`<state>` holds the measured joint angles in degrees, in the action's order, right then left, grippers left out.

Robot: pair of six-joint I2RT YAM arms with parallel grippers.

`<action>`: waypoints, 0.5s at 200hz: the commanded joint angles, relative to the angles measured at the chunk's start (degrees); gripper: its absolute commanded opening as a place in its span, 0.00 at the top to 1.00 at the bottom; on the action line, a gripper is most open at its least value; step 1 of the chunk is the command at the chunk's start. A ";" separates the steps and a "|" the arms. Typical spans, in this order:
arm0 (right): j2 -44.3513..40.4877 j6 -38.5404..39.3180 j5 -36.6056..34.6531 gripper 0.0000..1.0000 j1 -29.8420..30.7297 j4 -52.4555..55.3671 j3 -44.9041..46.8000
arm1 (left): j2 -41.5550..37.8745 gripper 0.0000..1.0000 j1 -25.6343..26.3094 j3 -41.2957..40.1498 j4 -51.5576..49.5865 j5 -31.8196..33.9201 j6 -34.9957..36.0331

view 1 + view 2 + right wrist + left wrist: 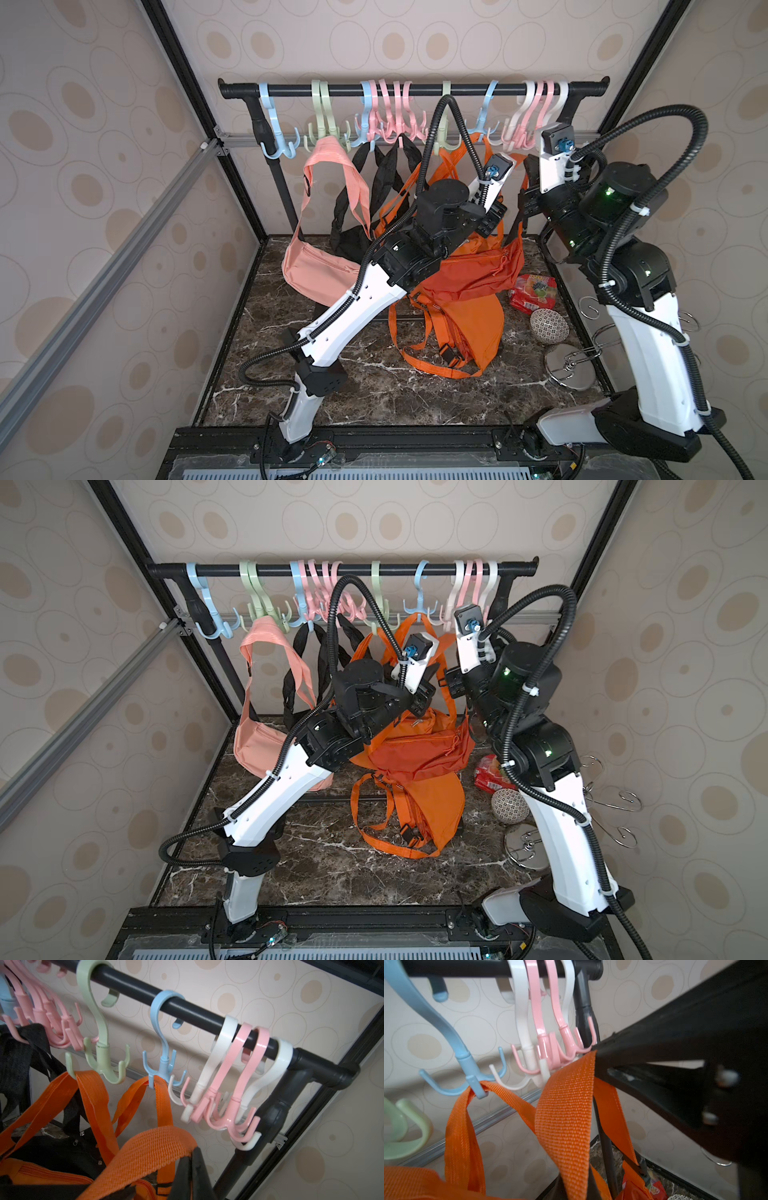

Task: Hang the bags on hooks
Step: Hang the bag on the hook.

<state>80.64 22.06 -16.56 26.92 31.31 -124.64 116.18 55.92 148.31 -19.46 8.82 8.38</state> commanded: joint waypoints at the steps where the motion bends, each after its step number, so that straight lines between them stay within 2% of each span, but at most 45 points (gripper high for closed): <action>1: 1.16 -1.33 -1.68 1.00 -3.93 -4.01 -9.43 | -1.53 0.78 -0.12 0.40 -0.66 -0.82 0.48; 16: 2.47 -1.06 -0.68 1.00 -4.63 -3.19 -12.46 | -4.03 0.43 0.35 -3.61 1.21 -0.31 0.75; 30: 2.96 -0.97 0.46 1.00 -5.03 -3.09 -13.70 | -7.07 0.33 1.08 -9.08 3.71 0.58 1.32; 73: 7.92 -1.93 6.15 1.00 -6.44 0.19 -20.70 | -19.87 0.30 3.06 -29.04 14.62 4.54 2.95; 100: 12.51 -2.33 7.13 1.00 -6.65 1.26 -25.76 | -27.13 0.32 3.05 -41.35 21.53 7.08 3.31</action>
<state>89.08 20.40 -12.21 20.73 31.57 -147.28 95.04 58.98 112.49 -7.66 12.60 9.91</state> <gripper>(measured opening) 0.048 0.684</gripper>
